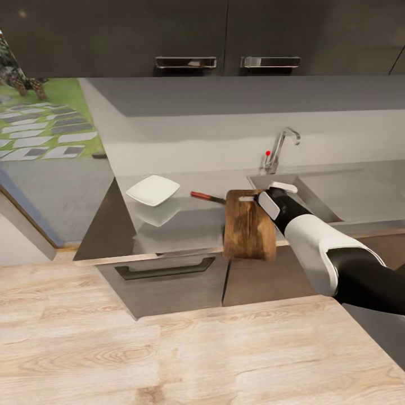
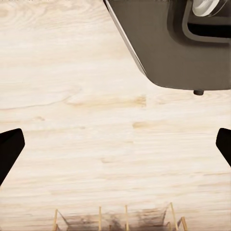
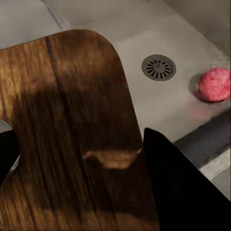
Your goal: In the kitchen, take the Vidalia onion out of the sink, dice it on the chopping board with the paring knife, put the diced onion into the bowl on the countertop, then place both the paring knife and the chopping board into the sink.
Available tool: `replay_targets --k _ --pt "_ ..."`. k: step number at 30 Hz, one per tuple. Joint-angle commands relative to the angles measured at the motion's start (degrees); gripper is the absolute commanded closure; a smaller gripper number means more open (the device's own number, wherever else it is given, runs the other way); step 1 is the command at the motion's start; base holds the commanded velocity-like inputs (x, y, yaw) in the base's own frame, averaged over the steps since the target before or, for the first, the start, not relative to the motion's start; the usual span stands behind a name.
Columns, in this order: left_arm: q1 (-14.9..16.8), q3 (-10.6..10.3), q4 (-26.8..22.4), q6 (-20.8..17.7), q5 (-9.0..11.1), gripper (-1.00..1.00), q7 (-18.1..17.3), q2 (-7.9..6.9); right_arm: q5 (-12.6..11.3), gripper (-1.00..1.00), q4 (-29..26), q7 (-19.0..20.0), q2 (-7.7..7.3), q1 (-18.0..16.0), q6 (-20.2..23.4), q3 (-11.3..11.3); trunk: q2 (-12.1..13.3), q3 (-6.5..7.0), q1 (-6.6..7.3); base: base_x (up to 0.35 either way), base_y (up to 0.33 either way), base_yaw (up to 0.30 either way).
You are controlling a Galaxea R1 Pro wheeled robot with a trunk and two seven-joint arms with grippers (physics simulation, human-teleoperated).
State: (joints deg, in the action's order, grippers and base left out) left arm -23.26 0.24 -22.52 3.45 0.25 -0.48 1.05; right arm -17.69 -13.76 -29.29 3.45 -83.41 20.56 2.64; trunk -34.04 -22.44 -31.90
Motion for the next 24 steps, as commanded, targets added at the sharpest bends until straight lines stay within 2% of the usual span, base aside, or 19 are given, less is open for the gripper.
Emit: replay_targets --k 1,4,5,9,11,12,13,15,18,20,24 --pt "-0.03 0.03 -0.13 0.07 0.02 -1.0 -0.05 0.01 -1.59 1.0 0.03 -1.22 0.02 0.0 -0.46 0.43 -0.07 -0.08 -0.01 0.0 0.002 0.0" --pt "-0.03 0.03 -0.14 0.05 0.02 -1.0 -0.05 0.01 -3.16 1.0 0.06 -3.35 0.06 0.0 -1.98 0.45 -0.07 -0.08 -0.01 0.0 0.0 0.0" --pt "-0.03 0.03 -0.05 0.0 0.03 -1.0 -0.07 -0.01 -5.1 1.0 0.1 -4.16 0.2 0.0 -2.1 0.44 -0.07 -0.08 -0.01 0.0 0.0 0.0" --pt "-0.03 0.03 -0.04 -0.02 0.02 -1.0 -0.12 -0.06 -5.88 1.0 0.03 -5.58 0.17 0.0 0.5 0.26 -0.07 -0.08 -0.01 0.0 0.0 0.0" --pt "-0.03 0.03 0.0 -0.02 0.02 -1.0 -0.13 -0.07 -6.16 1.0 -0.07 -8.02 0.11 0.0 2.21 0.19 -0.07 -0.08 -0.01 0.0 0.0 0.0" --pt "-0.03 0.03 0.01 -0.02 0.02 -1.0 -0.18 -0.08 -6.83 1.0 -0.21 -10.52 0.0 0.0 2.76 0.06 -0.07 -0.08 -0.01 0.0 0.0 0.0" --pt "-0.03 0.03 0.02 -0.02 0.02 -1.0 -0.2 -0.08 -8.47 1.0 -0.45 -13.25 -0.3 0.0 3.05 -0.68 -0.07 -0.08 -0.01 0.0 0.0 0.0" --pt "-0.03 0.03 0.02 -0.02 0.02 -1.0 -0.23 -0.08 -11.28 1.0 -0.58 -15.79 -0.89 0.0 3.2 -2.59 -0.07 -0.08 -0.01 0.0 0.0 0.0" --pt "-0.03 0.03 0.09 0.08 0.02 -1.0 -0.29 -0.08 -17.59 1.0 -0.61 -18.65 -2.38 0.0 3.2 -7.96 -0.07 -0.08 -0.01 0.0 0.0 0.0" --pt "-0.03 0.03 0.1 0.11 0.02 -1.0 -0.3 -0.08 -19.41 1.0 -0.38 -19.25 -3.48 0.0 3.19 -9.75 -0.07 -0.08 -0.01 0.0 0.0 0.0" --pt "-0.03 0.03 0.15 0.15 0.02 -1.0 -0.31 -0.08 -20.93 1.0 -0.04 -21.23 -4.88 0.0 2.81 -11.33 -0.07 -0.08 -0.01 0.0 0.0 0.0"
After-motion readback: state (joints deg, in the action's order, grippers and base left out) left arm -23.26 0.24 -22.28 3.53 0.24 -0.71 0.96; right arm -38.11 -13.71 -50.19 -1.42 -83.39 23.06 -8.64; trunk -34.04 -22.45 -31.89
